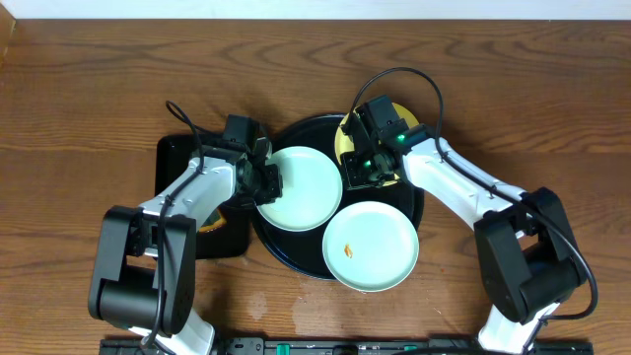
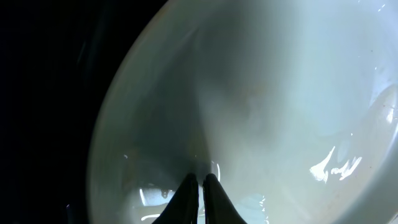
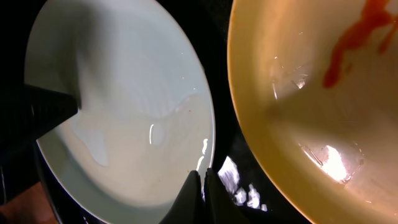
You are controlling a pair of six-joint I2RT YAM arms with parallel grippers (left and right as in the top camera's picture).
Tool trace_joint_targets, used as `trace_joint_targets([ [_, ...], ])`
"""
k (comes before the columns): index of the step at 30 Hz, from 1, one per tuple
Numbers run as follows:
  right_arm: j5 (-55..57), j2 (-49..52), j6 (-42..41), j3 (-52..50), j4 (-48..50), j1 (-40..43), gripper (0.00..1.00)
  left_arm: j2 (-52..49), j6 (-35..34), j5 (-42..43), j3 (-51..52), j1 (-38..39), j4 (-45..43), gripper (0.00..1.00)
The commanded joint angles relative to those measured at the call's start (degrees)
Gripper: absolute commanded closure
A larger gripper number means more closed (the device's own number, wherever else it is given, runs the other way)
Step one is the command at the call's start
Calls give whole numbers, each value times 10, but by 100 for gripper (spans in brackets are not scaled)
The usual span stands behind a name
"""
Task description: Clean dirty plates on tray and stack at the side
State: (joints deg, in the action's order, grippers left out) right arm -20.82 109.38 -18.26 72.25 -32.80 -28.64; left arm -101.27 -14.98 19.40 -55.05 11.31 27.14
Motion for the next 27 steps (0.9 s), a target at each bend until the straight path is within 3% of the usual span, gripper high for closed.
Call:
trace_joint_targets([
  [1,-7,33,-56,-4,14,-13,76,-24,2,-15,9,0,-1,92],
  [10,-89,96,-76,-4,83,-23,94,-24,2,-21,9,0,-1,92],
  [13,-124,95,-44,-4,96,-20,97,-24,2,-21,9,0,-1,92],
  [19,-210,92,13,-4,119,-20,93,-24,2,-21,9,0,-3,92],
  [24,-262,92,38,-4,126,-21,81,-24,4,-21,9,0,-3,92],
  [27,-273,92,40,-4,130,-20,84,-24,4,-21,9,0,-3,92],
])
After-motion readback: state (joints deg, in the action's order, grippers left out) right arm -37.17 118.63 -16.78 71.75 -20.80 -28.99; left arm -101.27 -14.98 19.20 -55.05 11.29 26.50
